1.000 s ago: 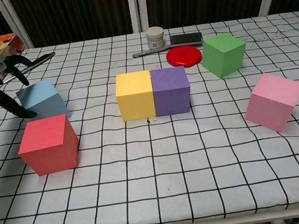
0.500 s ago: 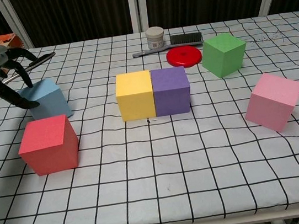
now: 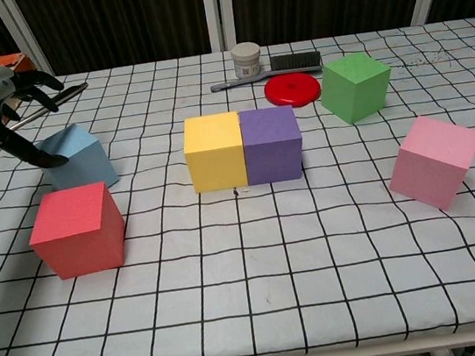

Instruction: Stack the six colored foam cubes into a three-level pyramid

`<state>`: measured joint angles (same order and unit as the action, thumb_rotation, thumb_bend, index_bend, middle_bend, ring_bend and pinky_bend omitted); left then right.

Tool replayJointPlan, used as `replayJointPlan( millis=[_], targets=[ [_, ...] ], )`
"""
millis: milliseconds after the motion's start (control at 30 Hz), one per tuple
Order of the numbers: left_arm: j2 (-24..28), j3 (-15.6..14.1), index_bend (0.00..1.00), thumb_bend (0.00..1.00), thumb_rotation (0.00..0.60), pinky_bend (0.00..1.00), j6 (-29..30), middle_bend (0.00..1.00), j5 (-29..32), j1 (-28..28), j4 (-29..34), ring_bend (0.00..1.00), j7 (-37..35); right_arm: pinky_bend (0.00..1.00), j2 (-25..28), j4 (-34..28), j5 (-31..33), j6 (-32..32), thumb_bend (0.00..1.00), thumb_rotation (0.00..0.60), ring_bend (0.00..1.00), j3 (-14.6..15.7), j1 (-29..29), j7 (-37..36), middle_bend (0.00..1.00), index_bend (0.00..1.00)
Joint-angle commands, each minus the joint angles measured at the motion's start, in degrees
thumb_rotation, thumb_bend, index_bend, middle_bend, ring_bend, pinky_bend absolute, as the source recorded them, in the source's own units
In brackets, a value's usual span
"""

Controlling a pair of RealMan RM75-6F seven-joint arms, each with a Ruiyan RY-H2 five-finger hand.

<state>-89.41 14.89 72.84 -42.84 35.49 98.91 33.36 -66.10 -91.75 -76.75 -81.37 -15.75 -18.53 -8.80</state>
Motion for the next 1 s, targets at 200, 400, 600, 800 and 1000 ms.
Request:
replayJointPlan(
  millis=[200, 400, 600, 800, 1000],
  targets=[
    [0.68, -0.23, 0.10, 0.07, 0.600, 0.20, -0.24, 0.18, 3.24, 0.21, 0.99, 0.08, 1.77, 0.00, -0.26, 0.01, -0.31, 0.12, 0.03, 0.600, 0.00, 0.04, -0.02, 0.09, 0.14, 0.00],
    [1.24, -0.51, 0.10, 0.02, 0.600, 0.21, -0.03, 0.20, 3.79, 0.31, 1.81, 0.08, 2.06, 0.00, -0.39, 0.17, -0.27, 0.58, 0.04, 0.600, 0.00, 0.16, -0.06, 0.28, 0.14, 0.00],
    [-0.20, -0.18, 0.10, 0.02, 0.600, 0.21, 0.27, 0.24, 6.90, 1.14, -1.19, 0.09, 3.81, 0.00, -0.53, 0.55, -0.57, 0.89, 0.05, 0.600, 0.00, 0.34, -0.09, 0.00, 0.14, 0.00],
    [-0.62, 0.13, 0.10, 0.02, 0.600, 0.23, -0.20, 0.31, 7.72, 1.37, -2.26, 0.11, 3.24, 0.00, -0.62, 1.21, -0.39, 0.90, 0.06, 0.600, 0.00, 0.21, 0.05, -0.51, 0.14, 0.00],
    [-0.66, 0.14, 0.10, 0.10, 0.600, 0.24, 1.30, 0.38, 5.45, 1.05, -1.61, 0.14, 2.00, 0.00, -0.73, 1.70, -0.62, 0.57, 0.06, 0.600, 0.00, 0.15, 0.26, -1.13, 0.14, 0.00]
  ],
)
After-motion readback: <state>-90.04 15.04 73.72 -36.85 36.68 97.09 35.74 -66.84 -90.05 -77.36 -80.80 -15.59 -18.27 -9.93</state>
